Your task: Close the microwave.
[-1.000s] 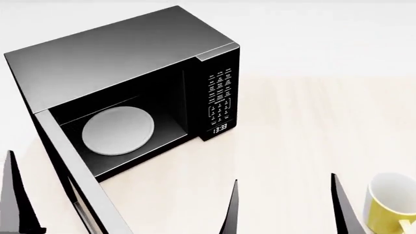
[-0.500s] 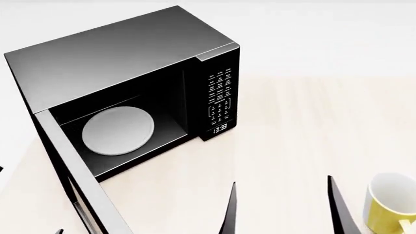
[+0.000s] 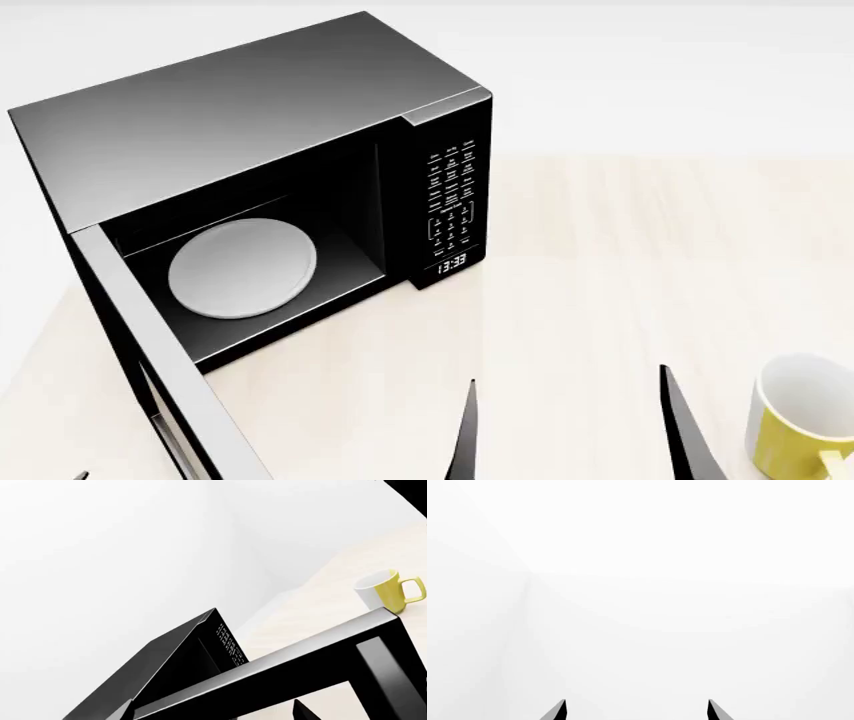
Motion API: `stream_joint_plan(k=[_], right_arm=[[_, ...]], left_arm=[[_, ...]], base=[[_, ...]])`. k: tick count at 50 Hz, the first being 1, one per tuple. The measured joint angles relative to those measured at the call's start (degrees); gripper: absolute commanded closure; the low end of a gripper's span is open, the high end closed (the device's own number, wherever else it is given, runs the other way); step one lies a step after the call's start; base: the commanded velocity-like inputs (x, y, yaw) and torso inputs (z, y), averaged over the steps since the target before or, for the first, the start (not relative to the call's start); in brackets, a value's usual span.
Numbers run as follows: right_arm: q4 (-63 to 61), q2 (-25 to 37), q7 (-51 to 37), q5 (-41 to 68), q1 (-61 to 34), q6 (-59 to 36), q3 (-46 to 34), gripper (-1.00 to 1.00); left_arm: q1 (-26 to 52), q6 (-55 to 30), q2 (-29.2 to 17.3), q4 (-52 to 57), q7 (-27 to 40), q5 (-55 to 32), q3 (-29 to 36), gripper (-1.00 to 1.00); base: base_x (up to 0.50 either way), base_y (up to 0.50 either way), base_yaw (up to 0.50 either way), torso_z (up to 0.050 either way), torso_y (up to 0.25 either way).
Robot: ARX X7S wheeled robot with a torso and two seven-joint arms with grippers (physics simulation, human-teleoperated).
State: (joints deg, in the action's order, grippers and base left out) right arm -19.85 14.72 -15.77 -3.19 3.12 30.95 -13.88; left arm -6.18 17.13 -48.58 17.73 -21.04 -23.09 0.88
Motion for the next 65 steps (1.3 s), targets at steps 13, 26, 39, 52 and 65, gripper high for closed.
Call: stream_joint_plan(k=[13, 26, 39, 52, 65], right_arm=[[0.49, 0.31, -0.16, 0.05, 0.03, 0.09, -0.68, -1.00], [1.09, 0.61, -0.43, 0.11, -0.07, 0.30, -1.20, -1.00], [1.54, 0.91, -0.70, 0.38, -0.08, 0.44, -1.70, -1.00], [1.60, 1.56, -0.49, 1.76, -0.03, 0.79, -2.46, -1.00], [1.51, 2.13, -0.43, 2.71, -0.06, 1.08, -2.99, -1.00]], left_arm=[[6.86, 0.40, 3.02, -8.94, -1.95, 4.12, 4.09, -1.00], [13.57, 1.16, 6.76, -16.57, -5.27, 7.73, 9.54, -1.00], [17.17, 1.84, 9.12, -20.56, -7.55, 9.40, 12.87, -1.00], [19.93, 2.33, 12.20, -23.67, -8.99, 8.92, 15.11, -1.00], [21.63, 0.59, 14.75, -25.59, -10.95, 5.73, 16.85, -1.00]], base=[[0.00, 0.00, 0.00, 0.000, 0.000], [0.00, 0.00, 0.00, 0.000, 0.000], [0.00, 0.00, 0.00, 0.000, 0.000], [0.00, 0.00, 0.00, 0.000, 0.000], [0.00, 0.00, 0.00, 0.000, 0.000]])
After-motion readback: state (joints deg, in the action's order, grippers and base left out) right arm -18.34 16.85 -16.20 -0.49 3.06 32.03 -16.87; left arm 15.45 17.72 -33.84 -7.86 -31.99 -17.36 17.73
